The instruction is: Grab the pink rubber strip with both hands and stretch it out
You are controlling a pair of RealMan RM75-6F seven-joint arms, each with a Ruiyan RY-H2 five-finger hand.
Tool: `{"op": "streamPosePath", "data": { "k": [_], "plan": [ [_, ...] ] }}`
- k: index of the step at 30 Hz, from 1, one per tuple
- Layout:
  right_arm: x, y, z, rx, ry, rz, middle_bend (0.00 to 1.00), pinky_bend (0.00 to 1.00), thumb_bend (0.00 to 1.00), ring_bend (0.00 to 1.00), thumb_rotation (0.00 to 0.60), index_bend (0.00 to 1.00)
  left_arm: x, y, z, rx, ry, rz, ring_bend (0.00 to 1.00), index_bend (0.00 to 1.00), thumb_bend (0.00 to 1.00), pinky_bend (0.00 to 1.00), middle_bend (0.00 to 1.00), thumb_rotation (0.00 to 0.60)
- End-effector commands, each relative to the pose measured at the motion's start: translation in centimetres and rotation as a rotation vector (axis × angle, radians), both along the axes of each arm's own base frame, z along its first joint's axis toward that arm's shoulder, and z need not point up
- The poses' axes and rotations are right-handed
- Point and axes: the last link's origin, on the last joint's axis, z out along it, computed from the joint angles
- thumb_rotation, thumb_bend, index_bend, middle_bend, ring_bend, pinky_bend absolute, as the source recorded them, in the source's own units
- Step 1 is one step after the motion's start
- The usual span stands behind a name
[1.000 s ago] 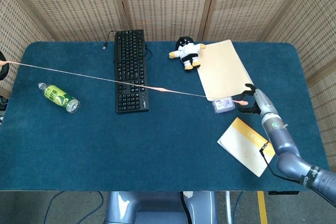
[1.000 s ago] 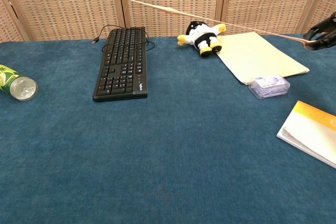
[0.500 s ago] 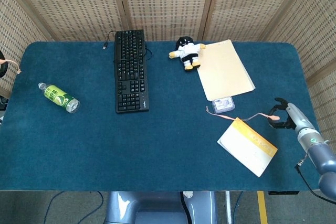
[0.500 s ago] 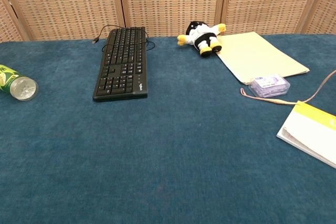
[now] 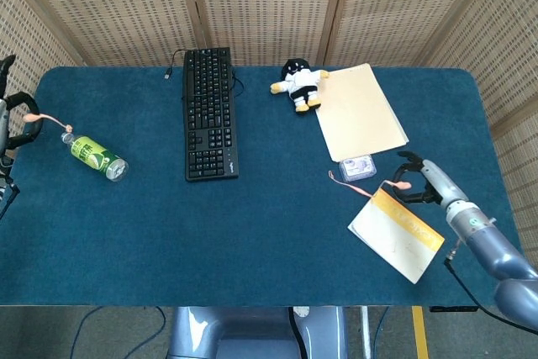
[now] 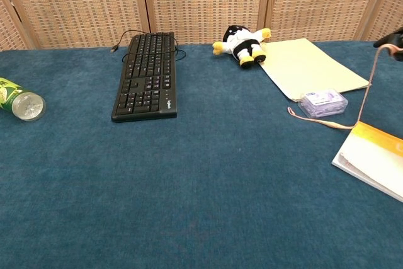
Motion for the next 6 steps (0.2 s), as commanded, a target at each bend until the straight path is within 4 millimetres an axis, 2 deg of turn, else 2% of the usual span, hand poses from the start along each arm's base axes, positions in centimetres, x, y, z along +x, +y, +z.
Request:
{"op": "streamPosePath", "data": {
  "k": [1, 6],
  "plan": [
    [2.8, -1.7, -2.4, 0.016, -0.061, 0.061, 0.16, 0.00, 0.59, 0.00, 0.600, 0.78, 0.1, -1.6, -0.8, -0.029, 0.009, -0.030, 0.00, 0.86, 0.45, 0.00, 0.00, 0.600],
    [5.6, -2.7, -4.8, 0.037, -0.104, 0.113, 0.16, 0.00, 0.59, 0.00, 0.600, 0.78, 0.3, -3.1, -1.1, -0.045, 0.023, -0.061, 0.00, 0.86, 0.46, 0.00, 0.00, 0.600]
  ]
}}
